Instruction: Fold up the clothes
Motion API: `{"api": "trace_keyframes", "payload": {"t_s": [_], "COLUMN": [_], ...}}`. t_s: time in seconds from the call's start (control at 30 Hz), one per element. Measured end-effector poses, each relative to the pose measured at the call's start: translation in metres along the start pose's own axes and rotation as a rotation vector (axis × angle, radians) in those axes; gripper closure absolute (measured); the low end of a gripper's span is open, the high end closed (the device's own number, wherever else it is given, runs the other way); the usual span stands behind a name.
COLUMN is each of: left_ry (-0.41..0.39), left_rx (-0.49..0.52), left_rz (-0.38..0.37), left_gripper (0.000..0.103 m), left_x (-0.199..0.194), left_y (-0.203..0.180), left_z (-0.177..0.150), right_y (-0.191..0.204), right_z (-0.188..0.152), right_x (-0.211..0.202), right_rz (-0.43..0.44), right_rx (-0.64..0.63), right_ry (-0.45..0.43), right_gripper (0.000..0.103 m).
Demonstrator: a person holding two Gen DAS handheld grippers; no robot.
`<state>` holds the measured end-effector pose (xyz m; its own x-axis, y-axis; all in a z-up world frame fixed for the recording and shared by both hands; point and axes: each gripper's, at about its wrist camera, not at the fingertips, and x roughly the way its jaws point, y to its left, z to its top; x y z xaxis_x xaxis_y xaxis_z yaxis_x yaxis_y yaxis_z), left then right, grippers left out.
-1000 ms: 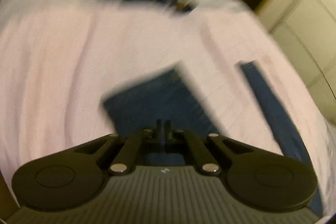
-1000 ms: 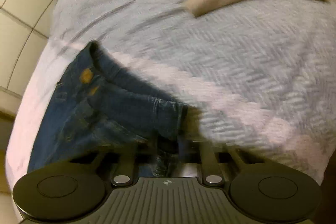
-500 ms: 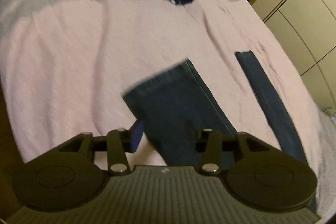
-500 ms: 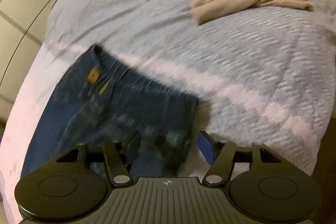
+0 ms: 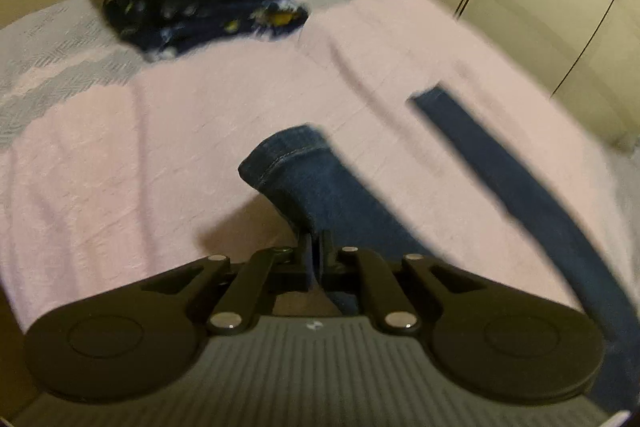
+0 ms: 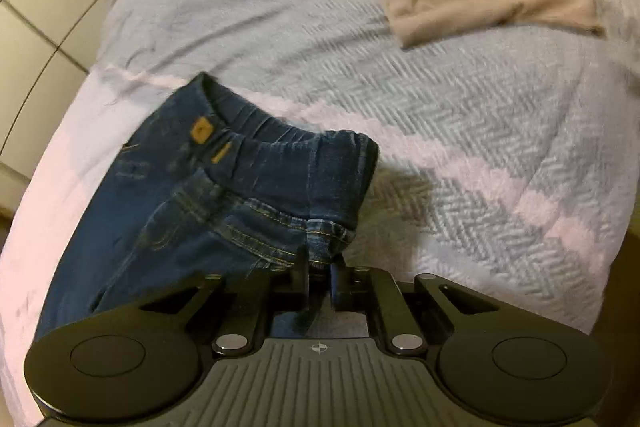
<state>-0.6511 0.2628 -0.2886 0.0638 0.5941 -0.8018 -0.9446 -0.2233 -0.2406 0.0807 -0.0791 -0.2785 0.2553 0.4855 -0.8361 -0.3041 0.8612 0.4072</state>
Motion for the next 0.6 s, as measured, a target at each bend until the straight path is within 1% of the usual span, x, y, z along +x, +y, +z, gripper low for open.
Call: {"api": "trace_keyframes", "payload": {"t_s": [0.03, 0.07, 0.1, 0.13, 0.17, 0.2, 0.23, 0.27, 0.3, 0.33, 0.37, 0.4, 0.47, 0.5, 0.57, 0.6], "left_ry": [0.052, 0.078, 0.076, 0.066, 0.051, 0.021, -0.016, -0.052, -0.075, -0.09, -0.086, -0.067, -0.045, -0.035, -0.04, -0.043], "left_rx": [-0.016, -0.031, -0.034, -0.031, -0.011, 0.031, 0.082, 0.133, 0.176, 0.214, 0.244, 0.269, 0.324, 0.352, 0.397, 0.395], "left_rz": [0.052, 0.115, 0.148, 0.164, 0.192, 0.224, 0.256, 0.287, 0.275, 0.241, 0.192, 0.134, 0.089, 0.073, 0.108, 0.13], "left_gripper": [0.098, 0.097, 0.096, 0.09, 0.086, 0.082, 0.085, 0.085, 0.085, 0.083, 0.081, 0.075, 0.074, 0.074, 0.074, 0.071], "left_x": [0.014, 0.025, 0.027, 0.026, 0.02, 0.012, 0.002, -0.007, -0.012, -0.015, -0.013, -0.007, 0.016, 0.028, 0.056, 0.067], "left_y": [0.007, 0.014, 0.016, 0.016, 0.013, 0.006, -0.003, -0.011, -0.02, -0.03, -0.039, -0.048, -0.064, -0.072, -0.072, -0.067], "left_z": [-0.004, -0.008, -0.008, -0.006, -0.003, -0.001, 0.0, 0.002, 0.002, 0.001, 0.001, -0.001, -0.007, -0.01, -0.012, -0.008], "right_y": [-0.002, -0.005, -0.007, -0.007, -0.003, 0.005, 0.013, 0.021, 0.029, 0.037, 0.045, 0.052, 0.062, 0.062, 0.058, 0.054], "right_z": [-0.001, -0.001, 0.0, 0.001, 0.001, -0.002, -0.005, -0.007, -0.01, -0.012, -0.017, -0.023, -0.037, -0.042, -0.049, -0.049], "right_x": [0.005, 0.013, 0.02, 0.022, 0.019, 0.01, 0.001, -0.007, -0.016, -0.025, -0.029, -0.026, -0.006, 0.007, 0.036, 0.045], "right_rz": [-0.013, -0.038, -0.077, -0.12, -0.153, -0.175, -0.197, -0.22, -0.242, -0.264, -0.262, -0.232, -0.182, -0.19, -0.249, -0.262], "right_rx": [0.006, 0.008, 0.006, 0.002, -0.03, -0.09, -0.15, -0.21, -0.27, -0.331, -0.392, -0.448, -0.533, -0.559, -0.586, -0.573], "right_ry": [0.019, 0.05, 0.081, 0.103, 0.091, 0.047, 0.003, -0.042, -0.086, -0.13, -0.157, -0.152, -0.101, -0.075, -0.03, -0.01], "right_gripper": [0.095, 0.092, 0.087, 0.074, 0.065, 0.064, 0.064, 0.064, 0.064, 0.061, 0.056, 0.053, 0.052, 0.052, 0.052, 0.052]}}
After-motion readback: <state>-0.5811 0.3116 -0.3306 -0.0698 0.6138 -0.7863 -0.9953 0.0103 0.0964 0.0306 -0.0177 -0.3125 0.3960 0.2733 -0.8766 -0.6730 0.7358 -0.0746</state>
